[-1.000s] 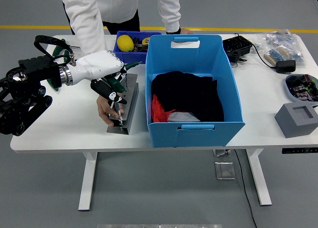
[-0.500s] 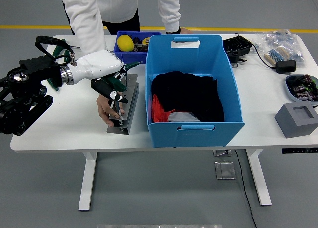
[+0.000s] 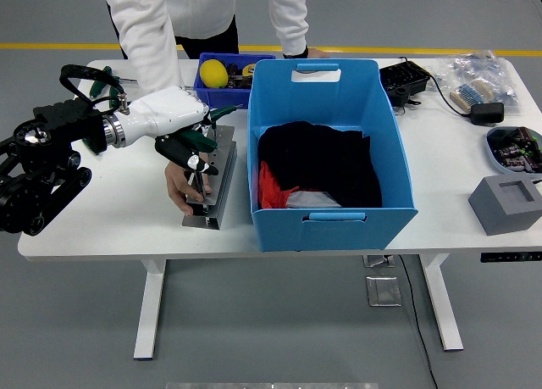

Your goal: Lift tool from toolbox,place it in box,lift tool from toolbox,place it in box

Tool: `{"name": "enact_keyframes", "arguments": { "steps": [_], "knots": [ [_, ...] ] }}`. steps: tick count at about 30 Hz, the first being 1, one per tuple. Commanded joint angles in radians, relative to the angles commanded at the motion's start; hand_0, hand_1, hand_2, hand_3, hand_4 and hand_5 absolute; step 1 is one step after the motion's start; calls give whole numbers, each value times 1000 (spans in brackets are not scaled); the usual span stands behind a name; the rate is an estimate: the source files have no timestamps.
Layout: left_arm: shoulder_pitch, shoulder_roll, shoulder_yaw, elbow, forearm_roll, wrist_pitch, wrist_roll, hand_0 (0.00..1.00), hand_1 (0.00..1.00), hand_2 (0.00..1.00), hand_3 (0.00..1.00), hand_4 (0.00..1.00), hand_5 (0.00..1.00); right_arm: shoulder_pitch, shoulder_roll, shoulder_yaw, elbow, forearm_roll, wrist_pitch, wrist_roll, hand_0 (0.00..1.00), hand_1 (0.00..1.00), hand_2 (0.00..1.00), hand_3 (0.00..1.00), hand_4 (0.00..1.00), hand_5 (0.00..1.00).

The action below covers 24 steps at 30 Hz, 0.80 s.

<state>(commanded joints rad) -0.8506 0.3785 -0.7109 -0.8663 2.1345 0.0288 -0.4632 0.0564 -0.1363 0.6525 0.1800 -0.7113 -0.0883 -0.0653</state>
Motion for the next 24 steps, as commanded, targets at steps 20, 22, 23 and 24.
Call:
{"name": "enact_keyframes", "arguments": {
  "steps": [20, 22, 23, 24],
  "knots": [
    [12, 2, -7, -22, -37, -30, 65, 203, 88, 125, 190, 998, 768, 0, 1, 3, 0, -1, -3, -1, 682, 668, 737, 592, 851, 687],
    [14, 2, -10, -28, -29, -43, 78, 203, 88, 125, 190, 998, 768, -1, 1, 3, 0, -1, -3, -1, 682, 668, 737, 592, 851, 687],
    [14, 3, -11, -31, -26, -47, 81, 203, 93, 134, 192, 998, 769, -1, 1, 4, 0, -2, -3, -1, 681, 668, 736, 592, 851, 687],
    [15, 3, -11, -34, -22, -52, 86, 203, 93, 134, 192, 998, 769, -1, 1, 4, 0, -2, -4, -2, 681, 668, 736, 592, 851, 687]
  ]
}}
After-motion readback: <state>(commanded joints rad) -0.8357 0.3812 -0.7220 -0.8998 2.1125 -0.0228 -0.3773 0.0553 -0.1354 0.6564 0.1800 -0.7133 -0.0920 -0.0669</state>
